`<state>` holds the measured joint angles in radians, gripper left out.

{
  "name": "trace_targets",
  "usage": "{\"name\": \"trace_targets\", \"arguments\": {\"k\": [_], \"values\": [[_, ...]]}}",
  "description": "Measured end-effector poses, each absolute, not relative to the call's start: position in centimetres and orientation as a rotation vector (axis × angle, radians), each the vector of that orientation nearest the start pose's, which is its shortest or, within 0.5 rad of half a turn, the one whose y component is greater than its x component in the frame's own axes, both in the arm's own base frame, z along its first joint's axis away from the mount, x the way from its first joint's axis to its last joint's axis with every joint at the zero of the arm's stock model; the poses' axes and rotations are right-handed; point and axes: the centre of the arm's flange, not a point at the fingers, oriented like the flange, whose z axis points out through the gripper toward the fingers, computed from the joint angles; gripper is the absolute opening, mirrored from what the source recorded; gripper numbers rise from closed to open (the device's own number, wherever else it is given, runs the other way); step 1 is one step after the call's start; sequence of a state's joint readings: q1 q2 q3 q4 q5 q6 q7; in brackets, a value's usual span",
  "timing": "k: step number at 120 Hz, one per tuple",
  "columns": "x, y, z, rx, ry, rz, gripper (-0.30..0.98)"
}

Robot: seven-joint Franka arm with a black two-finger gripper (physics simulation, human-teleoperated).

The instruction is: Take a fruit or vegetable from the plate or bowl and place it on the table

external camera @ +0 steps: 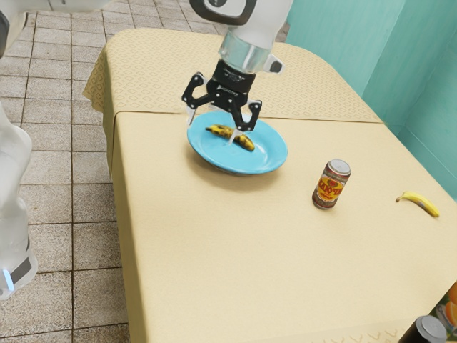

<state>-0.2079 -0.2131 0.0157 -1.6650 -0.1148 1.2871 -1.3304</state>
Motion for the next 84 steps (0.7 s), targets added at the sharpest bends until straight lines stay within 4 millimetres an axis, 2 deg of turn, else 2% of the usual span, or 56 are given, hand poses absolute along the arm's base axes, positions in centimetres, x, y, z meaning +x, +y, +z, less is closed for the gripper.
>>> {"name": "trace_targets", "arguments": {"k": [25, 33, 43, 49, 63, 69, 84], "values": [[44.1, -9.6, 69.2, -2.345, -2.124, 0.178, 0.69], [45.6, -6.8, 68.1, -2.162, -2.273, 0.179, 0.69], [47.1, -1.8, 66.8, -1.914, -2.458, 0.198, 0.69], [47.8, 0.1, 65.8, -1.789, -2.53, 0.201, 0.69], [46.3, 6.3, 61.4, -1.5, -2.698, 0.199, 0.69], [46.9, 7.8, 59.9, -1.419, -2.74, 0.184, 0.69], [49.6, 10.1, 56.7, -1.276, -2.825, 0.143, 0.69]]}}
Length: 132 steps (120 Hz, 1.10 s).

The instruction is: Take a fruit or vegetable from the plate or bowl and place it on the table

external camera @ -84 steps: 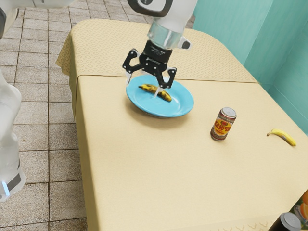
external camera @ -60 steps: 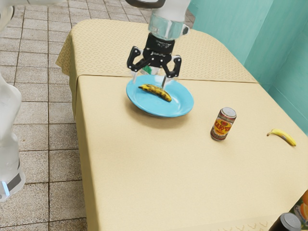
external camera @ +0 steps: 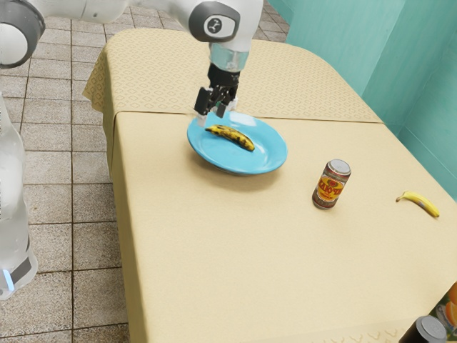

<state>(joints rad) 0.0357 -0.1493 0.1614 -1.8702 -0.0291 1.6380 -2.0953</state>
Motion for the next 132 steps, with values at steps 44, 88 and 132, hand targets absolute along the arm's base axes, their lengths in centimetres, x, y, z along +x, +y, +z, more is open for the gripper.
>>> {"name": "trace_targets", "arguments": {"k": [44, 88, 132], "values": [[53.7, 20.0, 54.8, 0.852, 2.979, -0.057, 0.69], [56.4, 14.8, 51.2, 0.89, 2.925, -0.066, 0.69], [51.9, 11.8, 52.9, 0.953, 2.83, -0.057, 0.69]]}}
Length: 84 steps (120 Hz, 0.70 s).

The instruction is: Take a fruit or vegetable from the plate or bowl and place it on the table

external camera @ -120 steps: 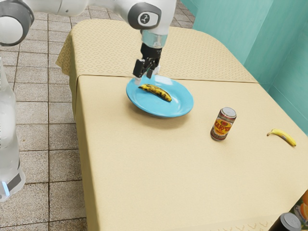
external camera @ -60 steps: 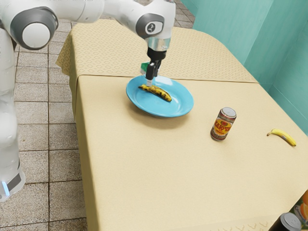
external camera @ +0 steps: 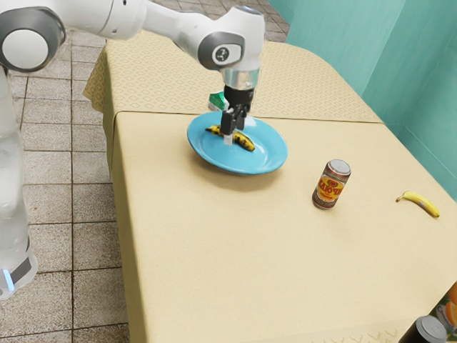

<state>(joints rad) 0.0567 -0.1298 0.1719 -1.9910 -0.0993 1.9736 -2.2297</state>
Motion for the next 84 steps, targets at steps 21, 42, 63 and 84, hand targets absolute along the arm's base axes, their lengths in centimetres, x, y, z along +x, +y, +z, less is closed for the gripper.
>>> {"name": "trace_targets", "arguments": {"k": [21, 42, 63, 84], "values": [[47.6, 16.7, 52.9, 0.814, 2.855, -0.039, 0.69], [49.3, 17.3, 49.9, 0.83, 2.88, -0.04, 0.69], [51.1, 17.9, 49.5, 0.839, 2.862, -0.004, 0.69], [52.1, 18.9, 49.4, 0.836, 2.854, 0.017, 0.69]]}}
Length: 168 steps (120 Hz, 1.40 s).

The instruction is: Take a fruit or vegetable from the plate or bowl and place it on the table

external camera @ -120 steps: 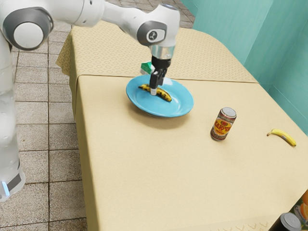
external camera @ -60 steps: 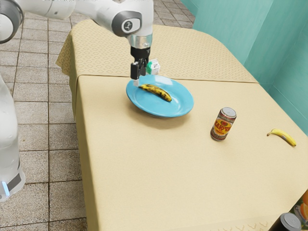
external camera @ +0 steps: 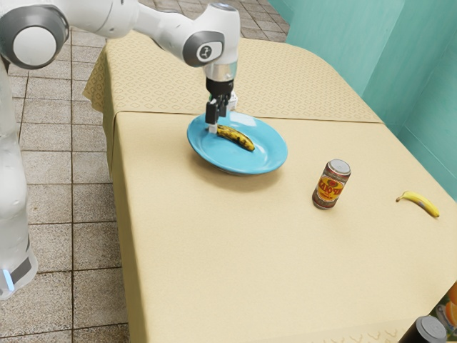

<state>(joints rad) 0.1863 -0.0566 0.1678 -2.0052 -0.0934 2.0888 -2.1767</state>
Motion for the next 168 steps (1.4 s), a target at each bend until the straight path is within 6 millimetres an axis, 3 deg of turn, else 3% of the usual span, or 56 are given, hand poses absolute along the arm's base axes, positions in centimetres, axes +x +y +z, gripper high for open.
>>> {"name": "trace_targets", "arguments": {"k": [43, 53, 84, 118, 138, 168], "values": [[53.1, 24.5, 49.3, 0.745, 2.876, 0.067, 0.69], [53.5, 24.0, 49.1, 0.764, 2.873, 0.066, 0.69], [55.4, 19.6, 48.7, 0.904, 2.836, 0.054, 0.69], [54.8, 22.3, 47.3, 0.866, 2.862, 0.046, 0.69], [55.7, 22.1, 45.5, 0.901, 2.866, 0.044, 0.69], [56.4, 22.4, 44.8, 0.924, 2.85, 0.068, 0.69]]}}
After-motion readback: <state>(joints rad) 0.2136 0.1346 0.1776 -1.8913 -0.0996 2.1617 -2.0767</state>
